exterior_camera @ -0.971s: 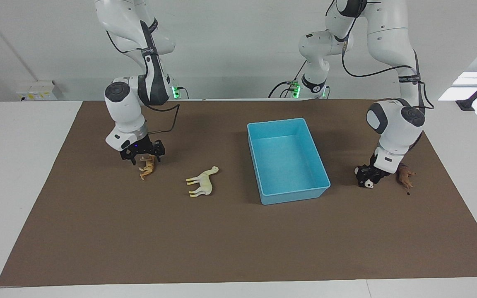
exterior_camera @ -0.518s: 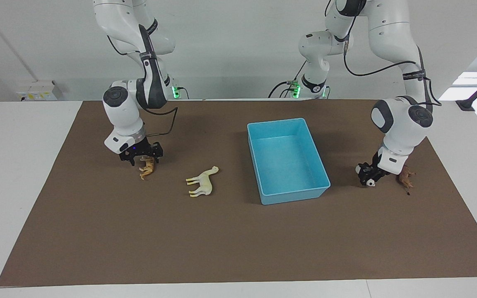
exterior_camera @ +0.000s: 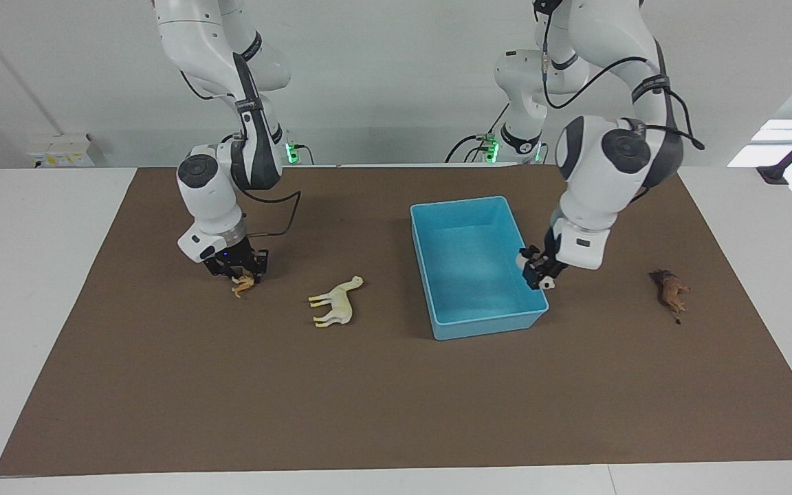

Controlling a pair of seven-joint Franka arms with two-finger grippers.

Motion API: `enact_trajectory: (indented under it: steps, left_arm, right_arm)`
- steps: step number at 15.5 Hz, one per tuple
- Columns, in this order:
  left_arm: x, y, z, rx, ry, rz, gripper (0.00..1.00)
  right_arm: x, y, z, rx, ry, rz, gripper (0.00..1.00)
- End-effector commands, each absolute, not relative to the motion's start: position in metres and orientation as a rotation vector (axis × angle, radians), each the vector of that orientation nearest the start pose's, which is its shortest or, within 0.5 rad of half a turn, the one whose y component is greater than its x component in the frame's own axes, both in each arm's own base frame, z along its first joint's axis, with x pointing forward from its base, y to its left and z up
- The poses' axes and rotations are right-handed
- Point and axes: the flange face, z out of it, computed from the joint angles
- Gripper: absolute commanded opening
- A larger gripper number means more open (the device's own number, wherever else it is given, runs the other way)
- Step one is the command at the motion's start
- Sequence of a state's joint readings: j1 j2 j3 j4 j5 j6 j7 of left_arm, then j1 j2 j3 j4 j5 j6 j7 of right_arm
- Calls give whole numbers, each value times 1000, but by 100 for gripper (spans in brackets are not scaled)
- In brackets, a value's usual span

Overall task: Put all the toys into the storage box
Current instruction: 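Lower the panda into the blue box with the left gripper, then carry the orange lion over the box with the right gripper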

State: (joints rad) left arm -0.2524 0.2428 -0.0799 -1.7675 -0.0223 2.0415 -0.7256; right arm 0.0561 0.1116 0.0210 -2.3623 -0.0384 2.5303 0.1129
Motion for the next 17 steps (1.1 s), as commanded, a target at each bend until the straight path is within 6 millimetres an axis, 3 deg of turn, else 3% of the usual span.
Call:
enact_trajectory:
  steps: [1,3,5,7,9,11,13,15,16,17]
  left_arm:
    - [573,-200,412,-3119,-675,-49,100]
    - [574,-195,418,-3103,-657,-29,100]
    - [581,-173,438,-3077,-552,-48,100]
    - [591,-122,450,-3075,-425,-52,100]
    - [601,-74,451,-3060,-258,-82,100]
    - [612,-5,452,-3023,-6,-168,100]
    - [616,63,446,-2989,185,-261,100]
    - [609,119,442,-2966,227,-262,100]
    - [602,135,438,-2971,198,-241,100]
    - [591,136,423,-2983,182,-203,100]
  right_arm:
    - [510,52,283,-3162,13,-51,0]
    - [517,55,291,-3170,-7,-40,0]
    - [531,71,311,-3175,-51,-20,0]
    - [551,81,346,-3183,-50,12,0]
    - [572,116,402,-3190,-71,37,0]
    - [594,179,452,-3189,-31,68,0]
    - [594,264,491,-3178,-45,17,0]
    - [578,336,507,-3172,-122,-4,0]
    - [569,367,514,-3163,-122,-22,0]
    - [559,403,505,-3173,-130,-13,0]
